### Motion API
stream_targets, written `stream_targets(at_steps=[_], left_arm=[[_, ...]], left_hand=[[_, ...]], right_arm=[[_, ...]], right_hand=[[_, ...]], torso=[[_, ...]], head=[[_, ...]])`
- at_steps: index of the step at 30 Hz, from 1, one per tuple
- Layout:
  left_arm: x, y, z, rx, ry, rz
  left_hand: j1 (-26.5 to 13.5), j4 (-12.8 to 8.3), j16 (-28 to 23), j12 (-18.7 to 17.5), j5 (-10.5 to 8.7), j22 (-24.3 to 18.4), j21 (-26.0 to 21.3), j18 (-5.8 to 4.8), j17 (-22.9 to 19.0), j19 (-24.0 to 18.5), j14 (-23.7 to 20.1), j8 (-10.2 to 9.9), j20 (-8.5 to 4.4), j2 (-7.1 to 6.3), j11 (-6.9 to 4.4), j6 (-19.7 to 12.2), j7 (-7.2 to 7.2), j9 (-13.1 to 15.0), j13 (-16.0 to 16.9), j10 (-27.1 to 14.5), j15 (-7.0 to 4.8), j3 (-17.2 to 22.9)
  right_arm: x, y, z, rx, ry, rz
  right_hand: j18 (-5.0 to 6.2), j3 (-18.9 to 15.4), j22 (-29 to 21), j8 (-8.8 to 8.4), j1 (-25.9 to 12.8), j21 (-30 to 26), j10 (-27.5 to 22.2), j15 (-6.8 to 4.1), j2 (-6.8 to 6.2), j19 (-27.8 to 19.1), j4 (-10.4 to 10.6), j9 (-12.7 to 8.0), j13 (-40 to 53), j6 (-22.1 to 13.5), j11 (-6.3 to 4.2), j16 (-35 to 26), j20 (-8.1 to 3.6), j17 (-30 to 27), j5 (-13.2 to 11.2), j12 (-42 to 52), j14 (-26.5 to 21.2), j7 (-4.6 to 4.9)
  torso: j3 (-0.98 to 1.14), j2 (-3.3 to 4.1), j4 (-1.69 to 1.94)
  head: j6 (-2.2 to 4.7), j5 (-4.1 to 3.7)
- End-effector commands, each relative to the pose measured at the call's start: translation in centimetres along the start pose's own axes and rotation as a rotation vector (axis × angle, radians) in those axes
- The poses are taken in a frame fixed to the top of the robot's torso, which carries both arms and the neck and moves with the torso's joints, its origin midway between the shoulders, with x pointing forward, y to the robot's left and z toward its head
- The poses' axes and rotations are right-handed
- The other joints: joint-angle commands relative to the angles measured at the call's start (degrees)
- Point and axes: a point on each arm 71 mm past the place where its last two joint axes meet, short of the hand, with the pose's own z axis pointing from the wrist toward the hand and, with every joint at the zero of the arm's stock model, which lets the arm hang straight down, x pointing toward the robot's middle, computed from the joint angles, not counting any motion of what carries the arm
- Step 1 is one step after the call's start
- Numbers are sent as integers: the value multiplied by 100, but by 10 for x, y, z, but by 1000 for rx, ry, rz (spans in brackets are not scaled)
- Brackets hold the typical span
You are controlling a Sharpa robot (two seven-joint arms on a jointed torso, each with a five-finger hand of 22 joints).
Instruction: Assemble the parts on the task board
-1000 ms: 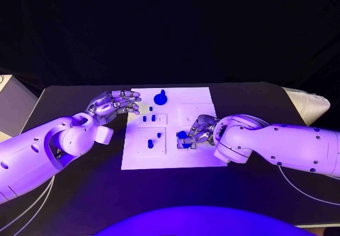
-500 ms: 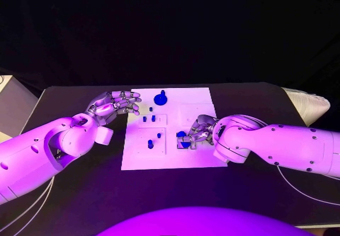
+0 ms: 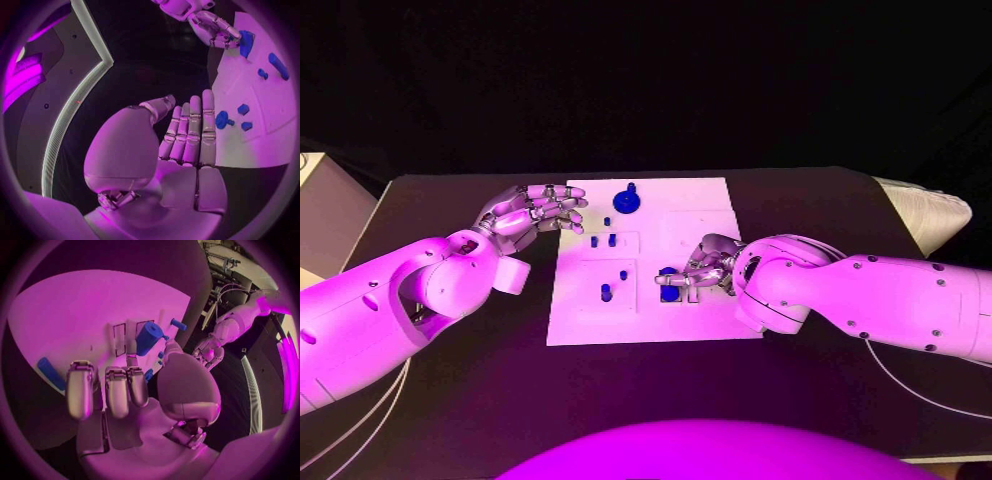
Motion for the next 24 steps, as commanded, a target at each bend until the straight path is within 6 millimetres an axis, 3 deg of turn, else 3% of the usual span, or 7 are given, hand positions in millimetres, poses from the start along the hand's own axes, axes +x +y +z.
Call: stream_targets(at_steps=[1, 3, 6, 12, 14, 15, 24], left_arm=[[2, -1, 0, 7, 19, -4], [2, -1, 0, 7, 19, -4], [2, -1, 0, 7, 19, -4], [2, 0, 0, 7, 19, -5], [2, 0, 0, 6, 19, -5], [2, 0, 0, 6, 19, -5], [2, 1, 0, 4, 19, -6]], left_hand=[[-62, 15, -33, 19, 10, 6, 31, 41, 5, -50, 42, 22, -10, 3, 22, -26, 61, -5, -5, -5, 9, 32], [-62, 15, -33, 19, 10, 6, 31, 41, 5, -50, 42, 22, -10, 3, 22, -26, 61, -5, -5, -5, 9, 32], [-62, 15, -33, 19, 10, 6, 31, 41, 5, -50, 42, 22, -10, 3, 22, -26, 61, -5, -5, -5, 9, 32], [-62, 15, -33, 19, 10, 6, 31, 41, 5, -50, 42, 22, -10, 3, 22, -26, 61, -5, -5, -5, 9, 32], [-62, 15, -33, 19, 10, 6, 31, 41, 5, -50, 42, 22, -10, 3, 22, -26, 61, -5, -5, -5, 9, 32], [-62, 15, -33, 19, 10, 6, 31, 41, 5, -50, 42, 22, -10, 3, 22, -26, 61, -5, -5, -5, 9, 32], [-75, 12, -40, 18, 10, 21, 40, 44, 9, -63, 43, 25, -8, 7, 21, -28, 60, -12, -11, -5, 9, 52]], right_arm=[[0, 1, -2, -37, -14, -13], [0, 1, -4, -49, -17, -18], [-1, 1, -6, -103, -22, -35], [-4, -1, -11, -177, -48, -82], [-4, -2, -12, -184, -50, -85], [-4, -2, -12, -188, -51, -86], [-4, -5, -15, -194, -56, -86]], right_hand=[[-47, -22, 905, 23, -43, 36, 363, -14, 25, 301, -7, 8, 1184, -38, 1, 29, -24, 1109, -41, -27, 506, -14], [-48, 0, 910, 29, -23, 41, 364, -14, 77, 302, -13, 14, 1186, -39, 0, 31, -24, 1114, -43, -26, 507, -15], [-56, 165, 941, 101, 378, 75, 388, -30, 347, 315, -39, 59, 1219, 9, -23, 42, -35, 1153, 131, 13, 515, -44], [-74, 287, 1004, 173, 1158, 154, 436, -63, 375, 341, -67, 93, 1281, 35, -61, 57, -64, 1202, 86, 92, 525, -84], [-77, 315, 1016, 198, 1304, 169, 454, -72, 363, 346, -67, 101, 1306, 63, -72, 60, -72, 1211, -33, 125, 526, -98], [-80, 359, 1025, 218, 1409, 180, 454, -80, 332, 350, -54, 106, 1304, 81, -82, 61, -79, 1216, -206, 122, 527, -107], [-92, 445, 1065, 332, 1573, 239, 465, -109, 267, 368, -49, 152, 1318, 193, -121, 73, -102, 1253, -327, 139, 535, -158]], torso=[[3, 1, 1], [3, -1, 0], [3, 1, 1], [5, -1, -4], [5, 0, -3], [5, 0, -2], [4, -1, -3]], head=[[1, 8], [0, 11], [-6, 18], [-6, 25], [-10, 27], [-14, 29], [-24, 31]])
